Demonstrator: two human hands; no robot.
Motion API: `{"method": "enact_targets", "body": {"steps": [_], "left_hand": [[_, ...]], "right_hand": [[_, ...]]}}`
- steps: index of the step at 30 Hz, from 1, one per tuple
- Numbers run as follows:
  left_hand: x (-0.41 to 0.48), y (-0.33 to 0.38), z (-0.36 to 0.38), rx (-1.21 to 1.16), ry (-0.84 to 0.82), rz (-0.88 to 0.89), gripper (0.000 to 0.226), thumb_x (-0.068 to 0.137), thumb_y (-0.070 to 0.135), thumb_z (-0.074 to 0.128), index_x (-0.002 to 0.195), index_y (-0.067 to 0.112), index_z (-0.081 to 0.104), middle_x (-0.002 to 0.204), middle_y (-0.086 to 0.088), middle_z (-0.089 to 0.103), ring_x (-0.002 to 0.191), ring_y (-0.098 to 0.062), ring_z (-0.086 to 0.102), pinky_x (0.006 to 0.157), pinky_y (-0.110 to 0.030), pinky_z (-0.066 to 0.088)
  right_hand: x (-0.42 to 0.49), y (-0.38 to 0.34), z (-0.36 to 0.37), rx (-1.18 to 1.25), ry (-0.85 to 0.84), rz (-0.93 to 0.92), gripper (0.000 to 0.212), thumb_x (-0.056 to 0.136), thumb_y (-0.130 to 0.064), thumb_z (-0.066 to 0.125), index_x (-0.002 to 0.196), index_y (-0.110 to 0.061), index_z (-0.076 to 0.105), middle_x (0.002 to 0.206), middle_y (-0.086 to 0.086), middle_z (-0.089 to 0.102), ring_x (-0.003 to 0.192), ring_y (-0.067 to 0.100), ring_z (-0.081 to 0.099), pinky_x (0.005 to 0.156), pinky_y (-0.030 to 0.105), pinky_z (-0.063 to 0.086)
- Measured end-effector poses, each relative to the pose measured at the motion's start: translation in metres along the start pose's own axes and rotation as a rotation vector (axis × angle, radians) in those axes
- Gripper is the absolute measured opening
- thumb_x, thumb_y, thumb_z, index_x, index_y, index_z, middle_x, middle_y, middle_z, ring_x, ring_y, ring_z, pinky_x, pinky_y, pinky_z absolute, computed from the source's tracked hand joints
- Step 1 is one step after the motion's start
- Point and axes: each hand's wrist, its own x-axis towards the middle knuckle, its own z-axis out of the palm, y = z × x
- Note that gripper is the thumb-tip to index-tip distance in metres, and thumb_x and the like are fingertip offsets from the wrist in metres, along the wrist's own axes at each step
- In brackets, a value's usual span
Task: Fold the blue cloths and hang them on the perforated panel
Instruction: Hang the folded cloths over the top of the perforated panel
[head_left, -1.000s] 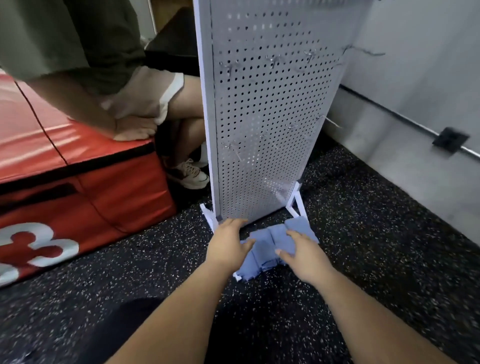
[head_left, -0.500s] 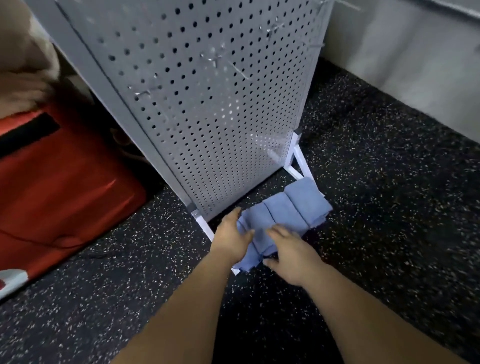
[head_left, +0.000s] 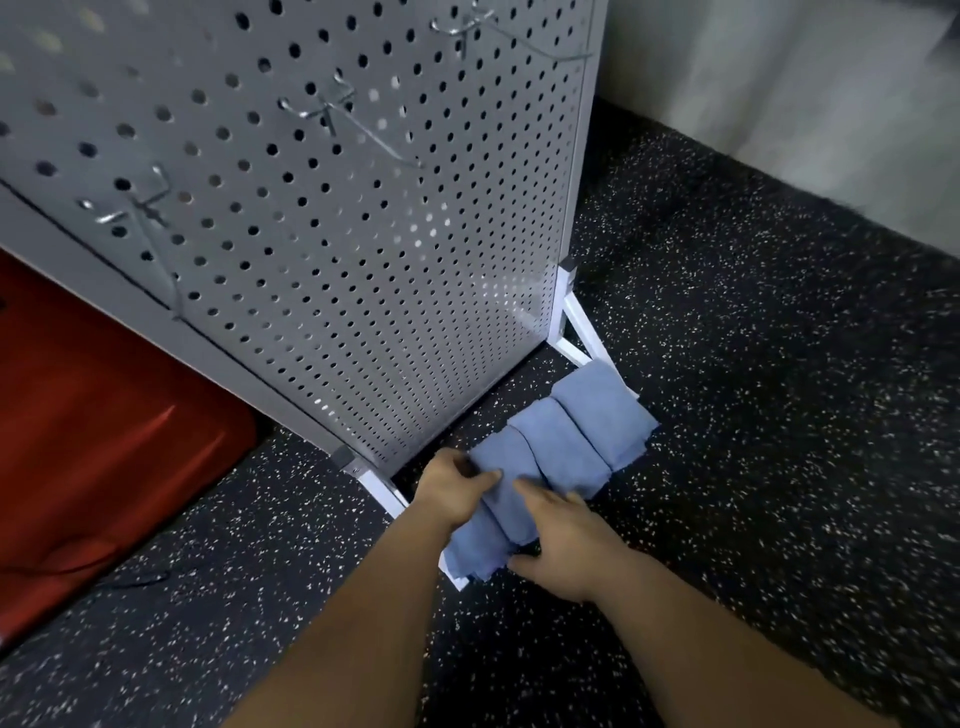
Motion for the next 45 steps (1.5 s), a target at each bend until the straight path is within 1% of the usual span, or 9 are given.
{"method": "enact_targets", "body": {"steps": [5, 10, 14, 17, 21, 28, 32, 41, 45], "left_hand": [[-0.024, 0.005, -0.003, -0.11, 0.052, 0.018, 0.041, 0.082, 0.032, 0.091, 0.102, 0.018, 0.058, 0.096, -0.002, 0.066, 0.091, -0.022, 0.064, 0.08, -0.034, 0.052], [-0.088, 0.034, -0.025, -0.336, 0.169, 0.093, 0.04, 0.079, 0.02, 0.09, 0.102, 0.012, 0.058, 0.095, -0.005, 0.067, 0.086, -0.021, 0.064, 0.075, -0.027, 0.052], [-0.152, 0.069, -0.051, -0.581, 0.064, 0.21, 0.051, 0.077, 0.032, 0.096, 0.109, 0.012, 0.062, 0.097, -0.011, 0.075, 0.09, -0.027, 0.074, 0.092, -0.054, 0.062], [-0.201, 0.094, -0.075, -0.673, 0.031, 0.345, 0.04, 0.086, 0.034, 0.087, 0.111, 0.01, 0.066, 0.087, -0.006, 0.073, 0.088, -0.022, 0.072, 0.092, -0.056, 0.061], [-0.268, 0.121, -0.108, -0.662, 0.089, 0.517, 0.023, 0.092, 0.029, 0.084, 0.112, 0.029, 0.072, 0.098, 0.004, 0.077, 0.094, -0.023, 0.073, 0.085, -0.049, 0.065], [-0.384, 0.182, -0.176, -0.593, 0.293, 0.866, 0.019, 0.098, 0.022, 0.078, 0.115, 0.021, 0.07, 0.11, 0.013, 0.076, 0.102, -0.007, 0.072, 0.09, -0.03, 0.06], [-0.432, 0.215, -0.209, -0.532, 0.421, 1.0, 0.022, 0.099, 0.023, 0.075, 0.121, 0.024, 0.069, 0.111, 0.013, 0.075, 0.102, -0.001, 0.07, 0.086, -0.017, 0.054], [-0.505, 0.292, -0.274, -0.193, 0.773, 1.203, 0.021, 0.103, 0.037, 0.068, 0.124, 0.035, 0.069, 0.113, 0.015, 0.071, 0.101, -0.001, 0.066, 0.092, -0.034, 0.058], [-0.523, 0.337, -0.303, -0.006, 0.897, 1.233, 0.027, 0.105, 0.048, 0.06, 0.126, 0.034, 0.07, 0.112, 0.011, 0.072, 0.099, -0.009, 0.067, 0.089, -0.04, 0.058]], "right_hand": [[-0.002, -0.015, -0.007, 0.11, 0.051, 0.045, 0.098, 0.096, -0.048, 0.07, 0.169, -0.028, 0.008, 0.166, 0.005, 0.038, 0.15, 0.031, 0.037, 0.116, 0.045, 0.043], [-0.037, -0.045, -0.032, 0.259, 0.28, 0.039, 0.073, 0.097, -0.054, 0.068, 0.161, -0.034, 0.038, 0.152, -0.002, 0.047, 0.138, 0.021, 0.053, 0.107, 0.038, 0.05], [-0.077, -0.074, -0.066, 0.342, 0.476, -0.008, 0.059, 0.096, -0.051, 0.071, 0.148, -0.028, 0.057, 0.136, -0.009, 0.059, 0.124, 0.013, 0.062, 0.103, 0.03, 0.051], [-0.115, -0.095, -0.098, 0.378, 0.57, -0.064, 0.047, 0.097, -0.051, 0.07, 0.139, -0.03, 0.066, 0.124, -0.01, 0.067, 0.113, 0.008, 0.067, 0.098, 0.025, 0.053], [-0.17, -0.129, -0.141, 0.437, 0.681, -0.153, 0.033, 0.098, -0.047, 0.071, 0.129, -0.036, 0.072, 0.115, -0.017, 0.071, 0.1, -0.001, 0.071, 0.091, 0.035, 0.062], [-0.266, -0.213, -0.204, 0.446, 0.917, -0.403, 0.026, 0.096, -0.039, 0.077, 0.12, -0.028, 0.076, 0.111, -0.014, 0.073, 0.095, -0.005, 0.069, 0.078, 0.009, 0.052], [-0.306, -0.253, -0.238, 0.367, 1.088, -0.509, 0.025, 0.1, -0.043, 0.069, 0.119, -0.027, 0.074, 0.111, -0.016, 0.068, 0.096, -0.005, 0.066, 0.079, 0.011, 0.05], [-0.356, -0.307, -0.315, 0.308, 1.28, -0.624, 0.021, 0.104, -0.042, 0.063, 0.117, -0.028, 0.073, 0.102, -0.014, 0.073, 0.092, 0.005, 0.067, 0.077, 0.034, 0.054], [-0.374, -0.322, -0.362, 0.214, 1.346, -0.581, 0.027, 0.107, -0.042, 0.059, 0.124, -0.026, 0.072, 0.096, -0.008, 0.069, 0.085, 0.014, 0.058, 0.069, 0.031, 0.035]]}}
